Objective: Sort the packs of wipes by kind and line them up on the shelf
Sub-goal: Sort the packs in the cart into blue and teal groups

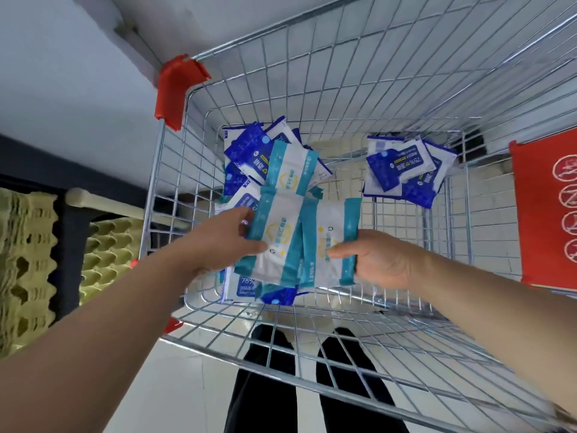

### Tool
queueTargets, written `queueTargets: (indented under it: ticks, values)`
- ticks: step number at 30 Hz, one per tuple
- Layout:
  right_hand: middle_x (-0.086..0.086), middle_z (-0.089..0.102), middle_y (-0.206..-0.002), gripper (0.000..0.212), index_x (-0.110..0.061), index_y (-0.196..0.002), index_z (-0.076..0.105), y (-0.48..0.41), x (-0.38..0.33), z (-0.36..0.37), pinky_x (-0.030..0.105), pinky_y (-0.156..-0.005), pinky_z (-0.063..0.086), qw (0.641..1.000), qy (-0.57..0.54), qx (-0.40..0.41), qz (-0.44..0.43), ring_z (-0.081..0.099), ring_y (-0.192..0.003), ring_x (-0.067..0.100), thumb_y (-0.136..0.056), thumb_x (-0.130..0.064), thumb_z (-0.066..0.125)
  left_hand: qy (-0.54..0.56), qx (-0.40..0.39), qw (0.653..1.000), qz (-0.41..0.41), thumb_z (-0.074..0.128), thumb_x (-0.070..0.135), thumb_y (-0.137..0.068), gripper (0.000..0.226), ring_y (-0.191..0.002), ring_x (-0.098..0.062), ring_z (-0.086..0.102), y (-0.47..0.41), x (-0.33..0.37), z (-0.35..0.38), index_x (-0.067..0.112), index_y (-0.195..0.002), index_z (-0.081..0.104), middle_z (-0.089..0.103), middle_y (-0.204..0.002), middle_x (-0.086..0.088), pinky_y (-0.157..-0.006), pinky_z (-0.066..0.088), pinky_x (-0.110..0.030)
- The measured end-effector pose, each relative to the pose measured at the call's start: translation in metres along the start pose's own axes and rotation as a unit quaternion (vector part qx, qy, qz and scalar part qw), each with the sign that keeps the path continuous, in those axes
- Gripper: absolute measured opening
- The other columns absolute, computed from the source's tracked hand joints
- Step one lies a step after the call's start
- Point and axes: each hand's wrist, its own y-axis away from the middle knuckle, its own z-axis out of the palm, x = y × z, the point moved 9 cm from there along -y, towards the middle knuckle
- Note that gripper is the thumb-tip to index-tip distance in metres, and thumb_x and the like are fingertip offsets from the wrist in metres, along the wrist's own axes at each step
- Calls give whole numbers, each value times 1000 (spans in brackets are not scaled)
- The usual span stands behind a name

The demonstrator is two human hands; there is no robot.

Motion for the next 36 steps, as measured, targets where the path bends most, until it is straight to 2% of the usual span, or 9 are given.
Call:
queueTargets:
  ticks: [5, 8, 14, 19, 23, 27, 29, 33, 36]
  values:
    - [8, 65, -123, 39, -13, -129, 53, 50, -18, -68, 48, -103, 43, 993, 51, 106, -24, 62, -115, 25, -91, -6, 56, -63, 14, 996, 65, 67, 17, -89, 44, -98, -15, 60, -30, 63, 48, 17, -127, 45, 58, -118, 4, -82, 50, -25]
    - [4, 64, -122, 41, -18, -127, 49, 78, -16, -107, 37, -91, 51, 984, 72, 161, -37, 63, -109, 19, -91, 1, 55, -113, 9, 989, 98, 68, 16, -86, 50, -94, -13, 52, -54, 95, 92, 12, -130, 44, 54, -114, 3, -68, 40, -11]
    - [11, 65, -118, 38, -17, -112, 55, 99, 29, -181, 34, -87, 53, 967, 95, 238, -1, 65, -99, 22, -87, 13, 52, -104, -50, 992, 50, 70, 3, -79, 50, -92, -21, 58, -110, 97, 183, 13, -123, 48, 62, -116, -8, -75, 49, -30]
    - [14, 67, -114, 42, -9, -118, 56, 93, 81, -223, 46, -93, 51, 949, 141, 266, 90, 64, -103, 30, -79, 6, 62, -117, -105, 987, 28, 70, 1, -80, 51, -97, -22, 60, -138, 73, 238, 16, -122, 45, 60, -116, -6, -72, 51, -27]
    - [15, 69, -105, 44, -5, -112, 58, 82, 111, -253, 38, -78, 58, 901, 253, 319, 151, 68, -93, 30, -68, -6, 61, -222, -105, 968, 49, 71, 9, -81, 53, -99, -24, 58, -149, 65, 255, 11, -125, 43, 58, -118, -9, -83, 54, -35]
    - [9, 61, -87, 16, 0, -99, 56, 85, 87, -243, 18, -43, 37, 833, 408, 345, 143, 58, -73, 19, -84, -2, 55, -301, -66, 949, 74, 70, 17, -83, 50, -93, -23, 56, -150, 71, 243, 11, -123, 40, 56, -105, -7, -78, 50, -36]
    - [3, 54, -79, 5, -6, -84, 54, 92, 59, -226, 22, -48, 35, 786, 498, 345, 122, 57, -77, 21, -89, -7, 53, -352, -33, 930, 98, 65, 23, -87, 44, -99, -23, 57, -144, 82, 232, 14, -124, 44, 55, -111, -6, -81, 50, -36]
    - [6, 59, -111, 26, -10, -115, 56, 103, -10, -180, 36, -81, 49, 711, 612, 346, 8, 58, -104, 26, -95, -24, 48, -473, 44, 868, 141, 50, 37, -96, 35, -114, -24, 52, -123, 118, 197, 20, -126, 52, 53, -125, -3, -93, 44, -39]
    - [3, 59, -112, 26, -13, -117, 53, 102, -57, -141, 38, -82, 49, 677, 646, 349, -56, 57, -106, 25, -97, -28, 45, -475, 111, 857, 166, 44, 36, -97, 32, -114, -23, 52, -98, 142, 153, 23, -125, 54, 54, -125, 0, -92, 43, -38]
